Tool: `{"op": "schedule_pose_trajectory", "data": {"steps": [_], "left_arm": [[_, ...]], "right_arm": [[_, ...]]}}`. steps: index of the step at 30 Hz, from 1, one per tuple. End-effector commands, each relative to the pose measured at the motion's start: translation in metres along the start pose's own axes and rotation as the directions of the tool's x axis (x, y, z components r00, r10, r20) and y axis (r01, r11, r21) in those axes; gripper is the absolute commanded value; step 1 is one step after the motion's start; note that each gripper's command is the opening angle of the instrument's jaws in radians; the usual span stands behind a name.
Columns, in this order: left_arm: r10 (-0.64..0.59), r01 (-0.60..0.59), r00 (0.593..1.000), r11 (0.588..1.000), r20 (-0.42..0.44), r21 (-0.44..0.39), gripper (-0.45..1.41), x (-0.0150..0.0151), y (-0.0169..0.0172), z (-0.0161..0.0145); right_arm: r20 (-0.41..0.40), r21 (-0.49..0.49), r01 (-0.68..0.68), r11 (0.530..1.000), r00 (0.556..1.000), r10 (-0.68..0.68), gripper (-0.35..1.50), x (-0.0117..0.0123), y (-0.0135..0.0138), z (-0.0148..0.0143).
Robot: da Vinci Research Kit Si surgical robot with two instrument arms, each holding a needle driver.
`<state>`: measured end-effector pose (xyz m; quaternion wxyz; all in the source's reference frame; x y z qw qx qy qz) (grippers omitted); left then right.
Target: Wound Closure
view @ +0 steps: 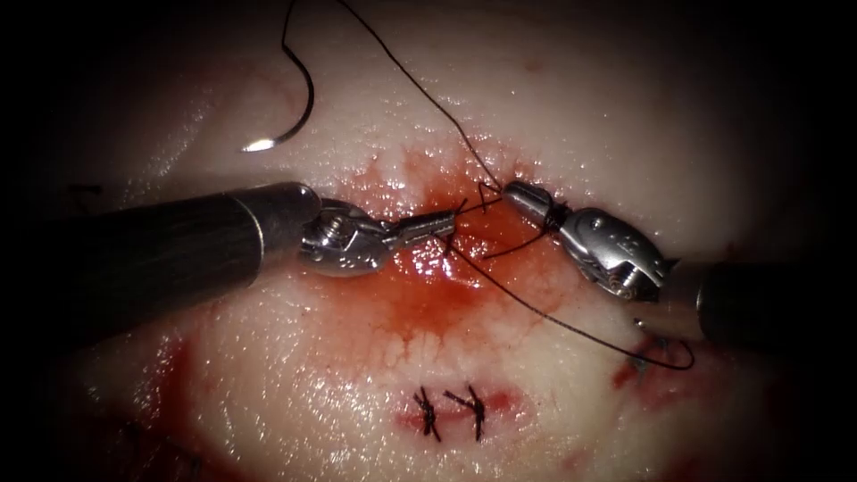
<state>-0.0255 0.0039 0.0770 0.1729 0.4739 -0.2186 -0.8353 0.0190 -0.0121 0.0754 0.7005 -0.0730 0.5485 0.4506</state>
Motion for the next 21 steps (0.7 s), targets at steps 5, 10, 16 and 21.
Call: {"op": "schedule_pose_trajectory", "data": {"steps": [5,10,16,21], "left_arm": [[-0.023,0.023,0.999,1.0,0.047,-0.001,-0.45,-0.0021,-0.0023,0.0001],[-0.025,0.028,0.996,0.999,0.081,-0.031,-0.45,-0.0042,-0.0023,0.0009],[-0.054,0.056,0.993,0.998,0.109,-0.01,-0.45,-0.0077,-0.0062,0.0026],[-0.018,0.009,0.985,0.999,0.171,0.052,-0.45,-0.011,-0.0109,0.0049]], "right_arm": [[0.073,-0.104,0.15,0.983,0.987,-0.143,-0.35,-0.0007,-0.0039,0.0017],[0.076,-0.108,0.318,0.942,0.947,-0.311,-0.35,-0.0024,-0.006,0.0015],[0.097,-0.098,0.342,0.935,0.938,-0.333,-0.35,-0.0032,-0.0069,0.0007],[0.12,-0.08,0.369,0.926,0.926,-0.359,-0.35,-0.0029,-0.008,-0.0007]]}}
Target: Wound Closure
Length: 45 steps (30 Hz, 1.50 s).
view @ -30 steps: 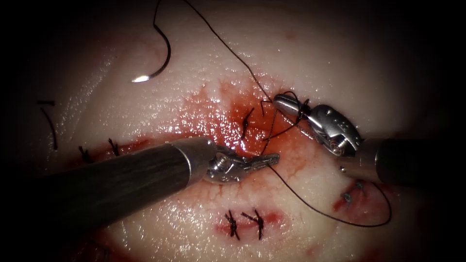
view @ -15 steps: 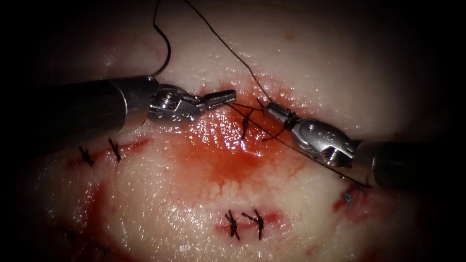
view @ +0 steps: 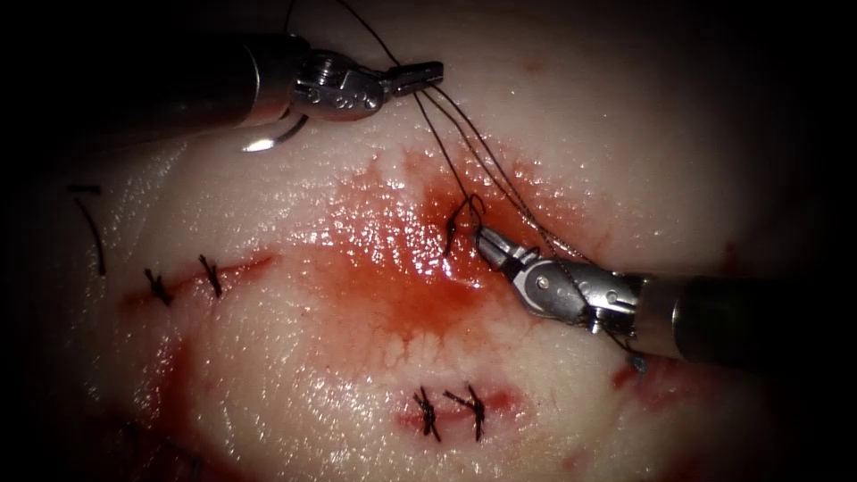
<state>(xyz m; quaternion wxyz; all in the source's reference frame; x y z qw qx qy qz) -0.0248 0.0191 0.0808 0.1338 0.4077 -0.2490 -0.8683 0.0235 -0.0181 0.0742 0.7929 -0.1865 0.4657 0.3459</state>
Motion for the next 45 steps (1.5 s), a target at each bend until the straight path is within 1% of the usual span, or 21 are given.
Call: {"op": "schedule_pose_trajectory", "data": {"steps": [1,3,4,6,9,10,12,14,15,18,20,26,28,30,32,36,37,40,42,44,45], "left_arm": [[-0.005,0.005,1.0,1.0,0.016,0.023,-0.45,-0.001,-0.0012,0.0019],[0.006,-0.007,1.0,0.999,0.028,0.042,-0.45,-0.0015,-0.002,0.0028],[0.023,-0.025,0.999,0.998,0.043,0.052,-0.45,-0.0018,-0.0029,0.0039],[0.054,-0.058,0.997,0.997,0.061,0.06,-0.45,-0.002,-0.004,0.0049],[0.062,-0.068,0.995,0.995,0.078,0.074,-0.45,-0.0022,-0.005,0.0058],[0.08,-0.088,0.993,0.992,0.088,0.088,-0.45,-0.0023,-0.0062,0.0068],[0.095,-0.103,0.992,0.99,0.081,0.099,-0.45,-0.0024,-0.008,0.0079],[0.12,-0.131,0.988,0.984,0.093,0.121,-0.45,-0.0025,-0.0101,0.0092],[0.125,-0.136,0.987,0.983,0.096,0.125,-0.45,-0.0026,-0.0106,0.0095],[0.141,-0.155,0.983,0.98,0.113,0.125,-0.45,-0.0032,-0.0125,0.0106],[0.152,-0.171,0.979,0.974,0.136,0.145,-0.45,-0.0042,-0.0147,0.0118],[0.182,-0.204,0.972,0.968,0.148,0.149,-0.45,-0.0053,-0.0161,0.0135],[0.206,-0.23,0.964,0.962,0.166,0.144,-0.45,-0.0066,-0.017,0.0149],[0.219,-0.244,0.96,0.959,0.174,0.143,-0.45,-0.0074,-0.0173,0.0153],[0.25,-0.282,0.948,0.947,0.196,0.157,-0.45,-0.0092,-0.0183,0.0161],[0.256,-0.302,0.934,0.938,0.249,0.169,-0.45,-0.0117,-0.0196,0.0168],[0.253,-0.303,0.931,0.938,0.264,0.168,-0.45,-0.0128,-0.0201,0.0171],[0.25,-0.302,0.929,0.939,0.273,0.165,-0.45,-0.0142,-0.0206,0.0176],[0.253,-0.306,0.926,0.938,0.281,0.163,-0.45,-0.0153,-0.0206,0.0181],[0.254,-0.307,0.925,0.938,0.283,0.163,-0.45,-0.0155,-0.0205,0.0182],[0.255,-0.309,0.924,0.937,0.285,0.162,-0.45,-0.0158,-0.0205,0.0183]], "right_arm": [[0.007,0.006,0.014,1.0,1.0,-0.014,-0.35,-0.0003,-0.0014,-0.0003],[0.018,0.009,0.027,1.0,0.999,-0.027,-0.35,-0.0005,-0.002,-0.0007],[0.032,0.016,0.043,0.999,0.999,-0.043,-0.35,-0.0009,-0.0026,-0.001],[0.043,0.02,0.05,0.999,0.998,-0.051,-0.35,-0.0012,-0.0031,-0.0012],[0.052,0.025,0.064,0.998,0.997,-0.065,-0.35,-0.0017,-0.0036,-0.0015],[0.062,0.03,0.071,0.997,0.995,-0.073,-0.35,-0.0021,-0.0038,-0.0019],[0.071,0.029,0.076,0.997,0.994,-0.078,-0.35,-0.0026,-0.0039,-0.0024],[0.08,0.03,0.078,0.996,0.994,-0.08,-0.35,-0.0026,-0.0039,-0.0032],[0.08,0.031,0.079,0.996,0.994,-0.081,-0.35,-0.0026,-0.0039,-0.0033],[0.085,0.034,0.083,0.996,0.993,-0.086,-0.35,-0.0028,-0.0043,-0.0036],[0.092,0.044,0.09,0.995,0.991,-0.094,-0.35,-0.0031,-0.005,-0.0039],[0.104,0.062,0.099,0.993,0.989,-0.105,-0.35,-0.0035,-0.0057,-0.0043],[0.119,0.075,0.107,0.991,0.986,-0.115,-0.35,-0.0039,-0.0061,-0.0046],[0.125,0.084,0.11,0.99,0.985,-0.12,-0.35,-0.0042,-0.0062,-0.0048],[0.131,0.093,0.115,0.989,0.983,-0.126,-0.35,-0.0044,-0.0065,-0.0052],[0.133,0.096,0.115,0.989,0.983,-0.127,-0.35,-0.0043,-0.0066,-0.0055],[0.141,0.102,0.118,0.988,0.981,-0.131,-0.35,-0.0044,-0.0067,-0.0057],[0.167,0.121,0.125,0.985,0.975,-0.144,-0.35,-0.0048,-0.0071,-0.006],[0.202,0.154,0.141,0.978,0.964,-0.171,-0.35,-0.0058,-0.0083,-0.0069],[0.207,0.165,0.143,0.976,0.962,-0.176,-0.35,-0.0059,-0.0086,-0.0071],[0.209,0.185,0.145,0.972,0.961,-0.184,-0.35,-0.006,-0.0092,-0.0076]]}}
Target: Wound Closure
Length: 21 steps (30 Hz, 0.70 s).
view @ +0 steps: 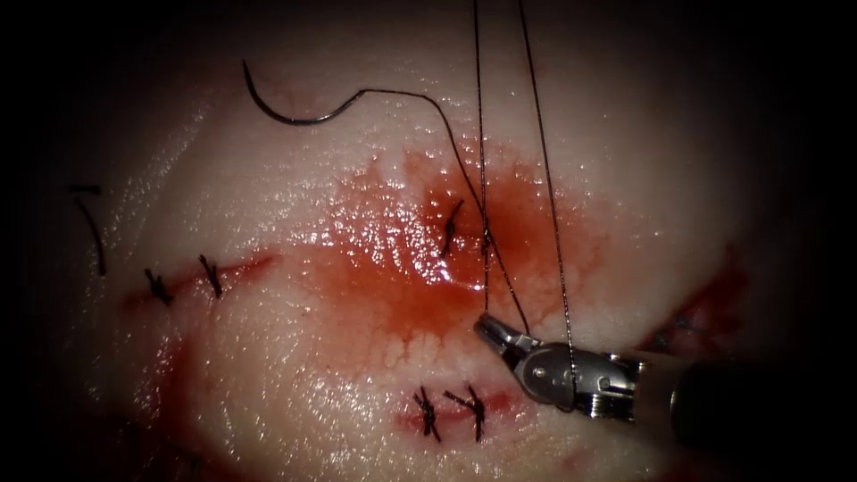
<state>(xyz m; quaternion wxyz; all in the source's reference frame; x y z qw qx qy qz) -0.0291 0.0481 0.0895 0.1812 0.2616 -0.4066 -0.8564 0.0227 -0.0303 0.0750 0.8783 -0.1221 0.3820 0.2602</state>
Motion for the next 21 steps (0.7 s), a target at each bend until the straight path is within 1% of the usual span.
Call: {"op": "schedule_pose_trajectory", "data": {"steps": [1,5,8,15,17,20,21], "left_arm": [[0.003,-0.003,1.0,1.0,0.0,0.004,-0.45,-0.0003,-0.0004,0.001],[0.0,0.0,1.0,1.0,0.006,0.005,-0.45,-0.0005,-0.0005,0.0011],[-0.001,0.001,1.0,1.0,0.01,0.01,-0.45,-0.0006,-0.0005,0.0011],[-0.009,0.008,1.0,1.0,0.019,0.022,-0.45,-0.0012,-0.0008,0.0014],[-0.007,0.007,1.0,1.0,0.02,0.022,-0.45,-0.0011,-0.0008,0.0014],[0.001,-0.002,1.0,1.0,0.025,0.018,-0.45,-0.0004,-0.0003,0.0006],[-0.001,0.0,1.0,1.0,0.024,0.016,-0.45,-0.0007,-0.0005,0.0006]], "right_arm": [[0.0,0.018,0.004,1.0,1.0,-0.004,-0.35,-0.0003,-0.0016,0.0001],[0.003,0.028,0.01,1.0,1.0,-0.01,-0.35,0.0002,-0.0025,-0.0009],[0.007,0.036,0.012,0.999,1.0,-0.013,-0.35,0.0,-0.0027,-0.0007],[0.039,0.048,0.028,0.998,0.999,-0.03,-0.35,-0.0014,-0.0031,0.0],[0.039,0.047,0.028,0.999,0.999,-0.029,-0.35,-0.0014,-0.003,0.0],[0.034,0.047,0.024,0.999,0.999,-0.026,-0.35,-0.0012,-0.0028,0.0001],[0.052,0.063,0.033,0.997,0.998,-0.036,-0.35,-0.0015,-0.0033,0.0001]]}}
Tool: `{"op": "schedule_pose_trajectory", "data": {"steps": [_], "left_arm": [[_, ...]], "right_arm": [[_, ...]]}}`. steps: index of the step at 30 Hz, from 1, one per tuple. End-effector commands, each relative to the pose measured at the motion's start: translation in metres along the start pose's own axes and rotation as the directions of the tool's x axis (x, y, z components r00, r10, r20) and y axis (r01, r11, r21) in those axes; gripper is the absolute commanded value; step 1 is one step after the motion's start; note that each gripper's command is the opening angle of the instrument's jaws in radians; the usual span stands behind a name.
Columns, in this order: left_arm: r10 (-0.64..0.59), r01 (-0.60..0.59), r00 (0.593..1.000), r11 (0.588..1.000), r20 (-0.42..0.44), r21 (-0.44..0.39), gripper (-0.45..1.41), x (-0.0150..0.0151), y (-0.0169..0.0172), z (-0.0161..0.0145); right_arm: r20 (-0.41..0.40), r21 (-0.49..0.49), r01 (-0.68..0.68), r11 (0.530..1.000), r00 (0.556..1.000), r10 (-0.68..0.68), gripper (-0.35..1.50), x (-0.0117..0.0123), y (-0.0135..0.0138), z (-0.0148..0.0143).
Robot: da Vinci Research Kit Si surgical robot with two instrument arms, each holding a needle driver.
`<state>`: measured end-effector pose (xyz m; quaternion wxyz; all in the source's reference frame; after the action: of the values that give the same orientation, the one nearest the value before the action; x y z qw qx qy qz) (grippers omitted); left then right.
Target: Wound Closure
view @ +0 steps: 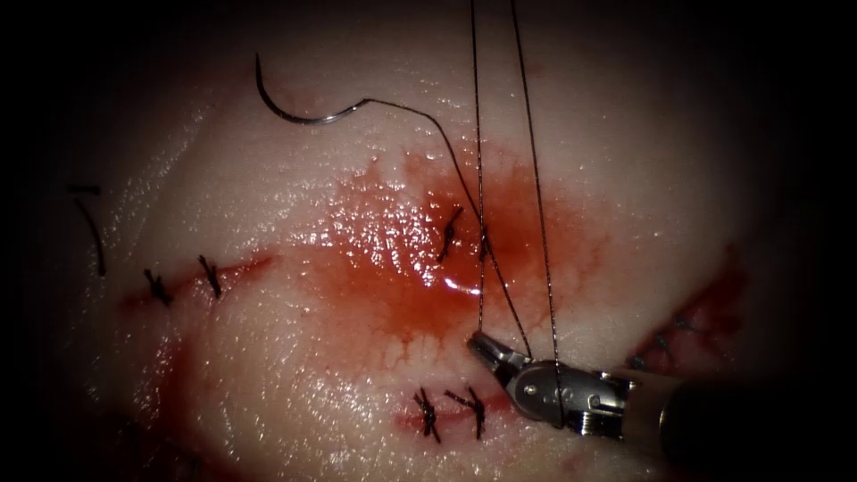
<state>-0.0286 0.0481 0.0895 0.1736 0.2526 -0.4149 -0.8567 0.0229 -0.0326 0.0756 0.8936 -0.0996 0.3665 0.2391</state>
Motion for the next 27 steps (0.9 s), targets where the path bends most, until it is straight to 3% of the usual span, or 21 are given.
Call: {"op": "schedule_pose_trajectory", "data": {"steps": [1,5,11,16,17,18,19,21,22,27], "left_arm": [[-0.003,0.003,1.0,1.0,-0.004,0.001,-0.45,-0.0006,-0.0007,0.0011],[-0.021,0.021,1.0,0.999,0.01,0.024,-0.45,-0.0017,-0.0016,0.0015],[-0.014,0.014,1.0,0.999,0.006,0.031,-0.45,-0.001,-0.0012,0.0012],[0.0,0.001,1.0,0.999,-0.012,0.042,-0.45,0.0,-0.001,0.0002],[-0.021,0.022,0.999,0.999,-0.029,0.05,-0.45,0.0008,-0.001,-0.0006],[-0.041,0.044,0.998,0.997,-0.051,0.058,-0.45,0.0016,-0.001,-0.0016],[-0.058,0.061,0.996,0.996,-0.061,0.06,-0.45,0.0021,-0.001,-0.0021],[-0.111,0.118,0.989,0.991,-0.101,0.07,-0.45,0.0038,-0.0012,-0.0043],[-0.131,0.14,0.984,0.988,-0.121,0.069,-0.45,0.0046,-0.0012,-0.0054],[-0.218,0.232,0.95,0.972,-0.222,0.039,-0.45,0.0081,-0.0015,-0.0109]], "right_arm": [[0.024,0.019,0.009,1.0,1.0,-0.009,-0.35,-0.0005,-0.0017,0.0006],[0.046,0.024,0.022,0.999,0.999,-0.024,-0.35,-0.0013,-0.0028,0.0008],[0.051,0.025,0.024,0.999,0.998,-0.025,-0.35,-0.0011,-0.0024,0.001],[-0.02,-0.009,0.0,1.0,1.0,-0.001,-0.35,0.0,-0.0012,0.0004],[-0.064,-0.028,-0.014,0.999,0.998,0.012,-0.35,0.0005,-0.0004,0.0001],[-0.118,-0.02,-0.027,0.999,0.993,0.025,-0.11,0.0012,0.0005,-0.0002],[-0.153,-0.004,-0.03,1.0,0.988,0.029,0.24,0.0014,0.001,-0.0004],[-0.238,-0.004,-0.051,0.999,0.97,0.049,1.15,0.0021,0.0024,-0.001],[-0.266,-0.01,-0.059,0.998,0.962,0.055,1.35,0.0024,0.0031,-0.0012],[-0.322,0.021,-0.067,0.998,0.944,0.07,1.41,0.0029,0.0054,-0.0025]]}}
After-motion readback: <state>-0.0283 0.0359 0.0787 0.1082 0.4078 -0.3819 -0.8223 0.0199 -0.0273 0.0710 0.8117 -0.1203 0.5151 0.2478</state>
